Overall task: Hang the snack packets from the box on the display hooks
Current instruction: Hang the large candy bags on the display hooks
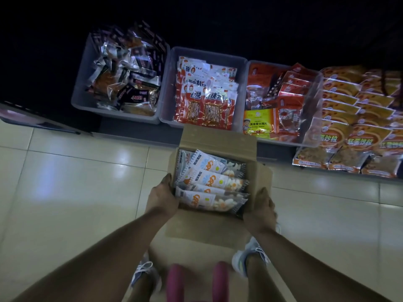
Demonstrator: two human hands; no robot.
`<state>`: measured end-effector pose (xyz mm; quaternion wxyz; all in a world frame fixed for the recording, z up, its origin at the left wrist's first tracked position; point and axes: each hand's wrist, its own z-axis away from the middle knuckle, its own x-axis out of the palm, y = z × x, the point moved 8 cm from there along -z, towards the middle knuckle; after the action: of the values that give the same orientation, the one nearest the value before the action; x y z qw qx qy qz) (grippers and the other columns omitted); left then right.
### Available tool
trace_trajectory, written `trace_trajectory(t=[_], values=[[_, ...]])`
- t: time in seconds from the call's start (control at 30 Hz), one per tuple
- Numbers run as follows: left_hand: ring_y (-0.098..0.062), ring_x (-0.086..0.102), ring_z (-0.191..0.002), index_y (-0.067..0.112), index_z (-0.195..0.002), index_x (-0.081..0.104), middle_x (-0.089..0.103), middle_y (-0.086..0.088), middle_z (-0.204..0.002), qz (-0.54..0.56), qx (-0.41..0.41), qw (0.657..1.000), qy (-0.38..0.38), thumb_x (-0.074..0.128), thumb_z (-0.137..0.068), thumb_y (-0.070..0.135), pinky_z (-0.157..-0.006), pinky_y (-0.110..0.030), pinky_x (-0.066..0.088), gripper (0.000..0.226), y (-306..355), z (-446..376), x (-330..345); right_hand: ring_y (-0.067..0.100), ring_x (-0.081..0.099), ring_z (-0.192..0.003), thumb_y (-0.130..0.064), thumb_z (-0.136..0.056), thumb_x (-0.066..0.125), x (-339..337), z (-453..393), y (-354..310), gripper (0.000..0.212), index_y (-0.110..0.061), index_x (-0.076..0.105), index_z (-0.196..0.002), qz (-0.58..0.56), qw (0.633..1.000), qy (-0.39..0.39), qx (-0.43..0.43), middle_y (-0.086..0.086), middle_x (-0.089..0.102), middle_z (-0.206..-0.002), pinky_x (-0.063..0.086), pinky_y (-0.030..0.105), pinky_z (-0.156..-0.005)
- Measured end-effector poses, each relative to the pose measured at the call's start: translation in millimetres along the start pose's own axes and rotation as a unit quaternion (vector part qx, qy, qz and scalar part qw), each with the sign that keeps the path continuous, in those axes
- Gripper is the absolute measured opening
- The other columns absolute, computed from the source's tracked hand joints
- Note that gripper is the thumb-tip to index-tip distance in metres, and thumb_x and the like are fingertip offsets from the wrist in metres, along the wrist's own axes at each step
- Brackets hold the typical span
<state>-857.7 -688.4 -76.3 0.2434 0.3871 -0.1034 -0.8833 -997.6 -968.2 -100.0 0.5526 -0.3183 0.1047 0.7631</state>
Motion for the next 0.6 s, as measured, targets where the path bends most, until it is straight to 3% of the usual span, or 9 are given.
trace_trajectory(t=[0.07,0.1,0.17,0.23,0.33,0.43,0.6], values=[[-0.047,0.068,-0.106,0.013,-0.131,0.058,0.074,-0.025,-0.114,0.012,-0.010,1.000,0.003,0.052,-0.097,0.005,-0.077,-0.037,0.050,0.035,-1.3,11.1,-0.3,0.037,0.015,-0.158,-0.020,-0.079,0.060,-11.0,16.4,-12.2,0.100,-0.023,0.014,-0.167,0.064,0.991,0.078,-0.083,0.009,0.018,-0.173,0.013,0.050,-0.128],[-0.047,0.068,-0.106,0.014,-0.130,0.057,0.074,-0.024,-0.115,0.016,-0.012,1.000,0.002,0.051,-0.097,0.004,-0.076,-0.036,0.048,0.035,-4.3,16.2,1.5,0.036,0.016,-0.158,-0.027,-0.076,0.057,-13.5,26.6,-24.5,0.099,-0.024,0.016,-0.167,0.074,0.978,0.115,-0.159,0.009,0.020,-0.173,0.010,0.051,-0.128],[-0.044,0.069,-0.109,0.018,-0.130,0.055,0.074,-0.017,-0.119,0.025,-0.005,1.000,-0.002,0.054,-0.094,0.005,-0.080,-0.037,0.053,0.038,-14.0,24.2,9.0,0.036,0.023,-0.156,-0.032,-0.079,0.056,-8.2,46.9,-53.8,0.094,-0.027,0.019,-0.165,0.071,0.941,0.127,-0.305,0.009,0.028,-0.170,0.011,0.049,-0.128],[-0.040,0.065,-0.123,0.021,-0.149,0.045,0.066,-0.012,-0.140,0.030,0.007,0.999,-0.024,0.060,-0.088,0.014,-0.095,-0.044,0.057,0.063,-27.4,29.3,20.6,0.035,0.028,-0.155,-0.039,-0.083,0.062,3.8,51.8,-76.9,0.094,-0.027,0.019,-0.165,0.093,0.909,0.100,-0.393,0.008,0.032,-0.168,0.020,0.051,-0.128],[-0.033,0.036,-0.156,0.010,-0.169,0.008,0.028,-0.014,-0.172,0.006,0.056,0.996,-0.067,0.068,-0.088,0.023,-0.121,-0.044,0.041,0.101,-37.1,32.8,38.6,0.034,0.017,-0.159,-0.047,-0.084,0.071,19.6,29.2,-97.9,0.110,-0.032,0.000,-0.167,0.185,0.906,0.017,-0.381,0.003,0.013,-0.175,0.018,0.054,-0.128],[-0.026,0.011,-0.165,0.006,-0.168,-0.007,0.004,-0.012,-0.178,-0.017,0.083,0.994,-0.069,0.072,-0.094,0.023,-0.131,-0.037,0.024,0.109,-38.7,36.2,43.0,0.031,0.005,-0.162,-0.047,-0.086,0.076,33.1,10.2,-105.1,0.117,-0.037,-0.010,-0.165,0.272,0.904,-0.080,-0.320,-0.003,-0.004,-0.176,0.009,0.048,-0.130],[-0.024,0.001,-0.166,0.006,-0.167,-0.010,-0.004,-0.011,-0.178,-0.026,0.097,0.993,-0.061,0.072,-0.095,0.026,-0.132,-0.034,0.017,0.111,-41.4,36.5,45.2,0.035,0.024,-0.153,-0.043,-0.083,0.081,34.4,14.1,-112.9,0.128,-0.028,-0.015,-0.166,0.277,0.914,-0.065,-0.290,0.006,0.029,-0.164,0.026,0.045,-0.122]])
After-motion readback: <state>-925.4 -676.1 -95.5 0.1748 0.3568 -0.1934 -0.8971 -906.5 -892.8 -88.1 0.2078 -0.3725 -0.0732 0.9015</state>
